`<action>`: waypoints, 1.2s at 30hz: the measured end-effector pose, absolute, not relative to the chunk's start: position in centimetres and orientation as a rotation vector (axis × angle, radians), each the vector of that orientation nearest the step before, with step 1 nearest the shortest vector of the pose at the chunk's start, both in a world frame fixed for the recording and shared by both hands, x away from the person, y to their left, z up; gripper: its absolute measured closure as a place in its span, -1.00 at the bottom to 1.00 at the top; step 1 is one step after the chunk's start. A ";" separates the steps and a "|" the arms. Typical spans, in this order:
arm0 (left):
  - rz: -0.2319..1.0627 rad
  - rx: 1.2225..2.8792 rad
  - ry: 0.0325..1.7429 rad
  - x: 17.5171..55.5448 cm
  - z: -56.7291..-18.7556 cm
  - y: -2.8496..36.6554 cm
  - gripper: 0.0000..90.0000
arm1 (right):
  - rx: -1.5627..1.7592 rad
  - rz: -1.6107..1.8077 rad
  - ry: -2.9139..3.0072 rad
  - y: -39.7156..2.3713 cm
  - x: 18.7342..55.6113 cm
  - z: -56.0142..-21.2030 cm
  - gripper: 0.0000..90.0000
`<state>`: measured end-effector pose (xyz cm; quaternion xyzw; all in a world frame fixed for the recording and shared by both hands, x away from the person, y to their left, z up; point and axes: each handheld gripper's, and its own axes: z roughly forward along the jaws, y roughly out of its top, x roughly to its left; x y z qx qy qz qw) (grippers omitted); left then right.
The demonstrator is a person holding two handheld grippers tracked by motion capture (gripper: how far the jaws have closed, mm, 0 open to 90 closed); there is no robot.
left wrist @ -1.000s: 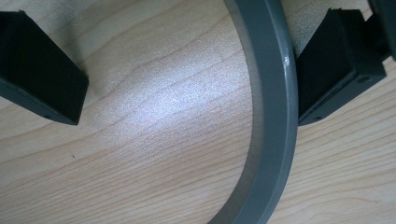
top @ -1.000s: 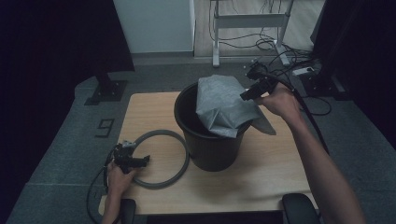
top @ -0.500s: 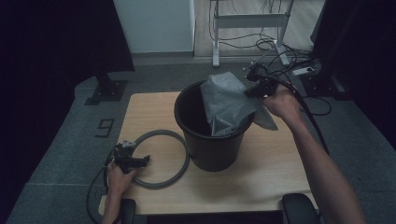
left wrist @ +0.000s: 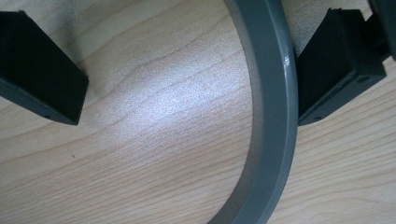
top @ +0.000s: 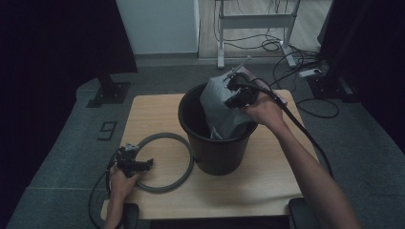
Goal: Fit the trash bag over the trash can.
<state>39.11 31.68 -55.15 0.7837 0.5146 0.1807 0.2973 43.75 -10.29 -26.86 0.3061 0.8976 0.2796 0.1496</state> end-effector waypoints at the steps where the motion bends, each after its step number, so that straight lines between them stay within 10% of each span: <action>1: 0.480 2.083 1.368 39.1 -55.1 31.7 -1.00 | 0.872 0.791 2.592 -9.9 43.8 -27.2 0.86; 12: 0.480 2.083 1.368 39.1 -55.1 31.7 -1.00 | 0.942 0.857 2.485 -12.8 44.0 -24.8 -0.06; 19: 0.481 2.084 1.368 39.1 -55.1 31.7 -1.00 | 1.082 0.828 2.405 -16.8 44.8 -25.1 -0.20; 32: 0.481 2.083 1.368 39.1 -55.1 31.7 -1.00 | 1.084 0.864 2.439 -18.7 43.8 -26.8 0.89; 36: 0.480 2.084 1.369 39.1 -55.1 31.7 -1.00 | 1.058 0.900 2.443 -18.3 43.3 -25.9 0.91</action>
